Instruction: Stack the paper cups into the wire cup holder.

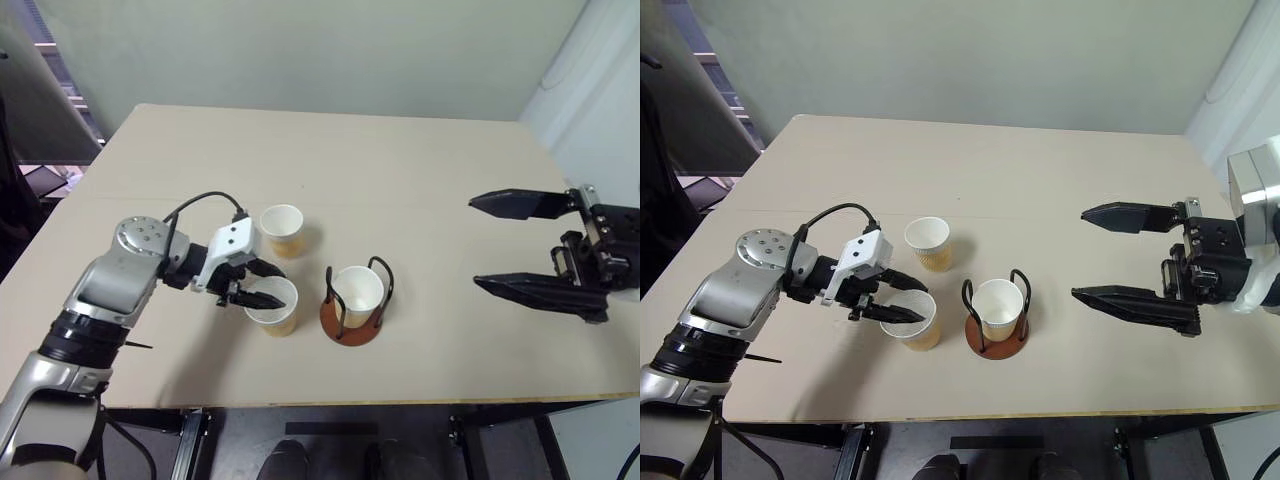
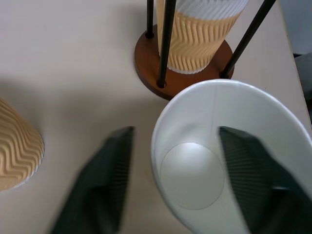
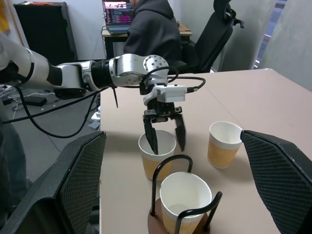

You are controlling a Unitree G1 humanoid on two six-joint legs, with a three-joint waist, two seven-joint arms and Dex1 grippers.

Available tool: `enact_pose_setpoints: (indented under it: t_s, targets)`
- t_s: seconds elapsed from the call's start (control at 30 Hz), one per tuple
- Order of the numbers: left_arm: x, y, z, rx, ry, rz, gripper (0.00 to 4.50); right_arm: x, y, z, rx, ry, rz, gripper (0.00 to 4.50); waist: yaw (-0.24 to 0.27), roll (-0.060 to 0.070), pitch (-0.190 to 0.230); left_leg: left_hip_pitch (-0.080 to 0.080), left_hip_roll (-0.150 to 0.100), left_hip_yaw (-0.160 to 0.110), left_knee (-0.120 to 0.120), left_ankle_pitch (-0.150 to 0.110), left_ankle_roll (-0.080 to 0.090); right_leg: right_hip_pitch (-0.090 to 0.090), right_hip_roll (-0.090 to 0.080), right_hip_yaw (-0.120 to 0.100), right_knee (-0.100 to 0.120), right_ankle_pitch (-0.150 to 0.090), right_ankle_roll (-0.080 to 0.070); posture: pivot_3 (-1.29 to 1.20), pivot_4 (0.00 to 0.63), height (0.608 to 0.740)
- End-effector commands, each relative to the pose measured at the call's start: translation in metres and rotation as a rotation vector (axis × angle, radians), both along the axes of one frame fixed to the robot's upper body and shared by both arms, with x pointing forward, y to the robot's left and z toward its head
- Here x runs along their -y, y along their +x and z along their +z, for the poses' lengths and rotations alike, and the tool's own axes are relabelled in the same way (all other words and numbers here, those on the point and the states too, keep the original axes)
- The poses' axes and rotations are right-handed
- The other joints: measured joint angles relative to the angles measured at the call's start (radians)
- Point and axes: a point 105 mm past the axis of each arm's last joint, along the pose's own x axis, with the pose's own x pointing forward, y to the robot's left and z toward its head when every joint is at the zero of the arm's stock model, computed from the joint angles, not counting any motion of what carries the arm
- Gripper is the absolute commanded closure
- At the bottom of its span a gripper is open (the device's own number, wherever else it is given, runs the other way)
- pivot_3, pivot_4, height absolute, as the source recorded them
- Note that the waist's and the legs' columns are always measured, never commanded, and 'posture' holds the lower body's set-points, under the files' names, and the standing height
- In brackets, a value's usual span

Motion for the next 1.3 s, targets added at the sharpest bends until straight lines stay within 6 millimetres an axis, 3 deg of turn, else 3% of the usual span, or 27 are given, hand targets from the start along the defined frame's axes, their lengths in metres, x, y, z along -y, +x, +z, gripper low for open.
enact_pose_setpoints:
  t_s: [0.03,0.13,0.17,0.27,0.37,0.43,0.6,0.7,0.77,0.97,1.17,1.3]
  targets:
    - [0.001,0.001,0.011,0.043,0.003,-0.021,3.15,0.0,-0.005,0.008,0.059,-0.009,-0.009,0.0,0.0,0.0,0.0,0.0,0.0,0.0,0.0,0.0,0.0,0.0,0.0,0.0,0.0,0.0,0.0,0.0,0.15,0.74]
    - [0.001,0.002,0.011,0.046,0.004,-0.02,4.28,0.001,-0.005,0.008,0.061,-0.012,-0.013,0.0,0.0,0.0,0.0,0.0,0.0,0.0,0.0,0.0,0.0,0.0,0.0,0.0,0.0,0.0,0.0,0.0,0.15,0.74]
    - [0.001,0.003,0.012,0.049,0.004,-0.018,4.46,0.001,-0.004,0.008,0.061,-0.014,-0.014,0.0,0.001,0.0,0.0,0.0,0.0,0.0,0.0,0.0,0.0,0.0,0.0,0.0,0.0,0.0,0.0,0.0,0.15,0.74]
    - [0.001,0.004,0.017,0.061,-0.007,-0.023,4.46,0.001,-0.004,0.008,0.063,-0.021,-0.019,0.0,0.001,0.0,0.0,0.0,0.0,0.0,0.0,0.0,0.0,0.0,0.0,0.0,0.0,0.0,0.0,0.0,0.15,0.74]
    - [0.005,0.004,0.034,0.085,-0.051,-0.061,4.46,0.002,-0.003,0.008,0.065,-0.025,-0.023,0.0,0.003,0.0,0.0,-0.001,0.0,0.0,0.001,0.0,0.0,0.0,0.0,0.0,0.0,0.0,0.001,0.0,0.15,0.74]
    - [0.007,0.006,0.051,0.125,-0.074,-0.088,4.46,0.003,-0.002,0.008,0.069,-0.032,-0.03,0.0,0.004,0.0,0.0,-0.001,0.0,0.0,0.001,0.0,0.0,0.0,0.0,0.0,0.0,0.0,0.001,0.0,0.15,0.74]
    - [0.021,0.013,0.118,0.282,-0.191,-0.183,4.46,0.005,0.0,0.009,0.079,-0.04,-0.038,0.0,0.009,0.0,0.0,-0.003,0.0,-0.002,0.002,0.0,0.0,0.0,0.0,-0.001,-0.001,0.001,0.002,0.0,0.15,0.74]
    - [0.035,0.015,0.156,0.365,-0.257,-0.257,4.46,0.005,0.001,0.008,0.086,-0.046,-0.041,0.0,0.011,0.0,0.0,-0.004,0.0,-0.002,0.003,0.0,0.001,0.0,-0.001,-0.001,-0.001,0.001,0.002,0.0,0.15,0.74]
    - [0.051,0.01,0.169,0.378,-0.299,-0.339,4.46,0.005,0.002,0.008,0.092,-0.05,-0.044,0.0,0.01,0.0,0.0,-0.004,0.0,-0.002,0.004,-0.001,0.002,0.0,-0.002,0.0,-0.002,0.002,0.003,0.0,0.15,0.74]
    - [0.105,-0.01,0.159,0.308,-0.313,-0.588,4.46,0.008,-0.001,0.011,0.106,-0.066,-0.053,0.0,0.015,0.0,0.0,-0.007,0.0,0.001,0.005,-0.002,0.004,0.0,-0.002,0.001,-0.002,0.005,0.009,0.0,0.15,0.74]
    - [0.131,-0.013,0.138,0.271,-0.258,-0.679,4.46,0.01,-0.003,0.009,0.107,-0.078,-0.089,0.0,0.018,0.0,0.0,-0.008,0.0,0.003,0.013,-0.004,0.007,0.002,-0.002,0.004,-0.003,0.006,0.014,0.0,0.15,0.74]
    - [0.136,-0.009,0.119,0.271,-0.167,-0.697,4.46,0.011,-0.007,0.009,0.104,-0.083,-0.11,0.0,0.018,0.0,0.0,-0.006,0.0,0.004,0.016,-0.005,0.009,0.003,-0.002,0.008,-0.005,0.005,0.017,0.0,0.15,0.74]
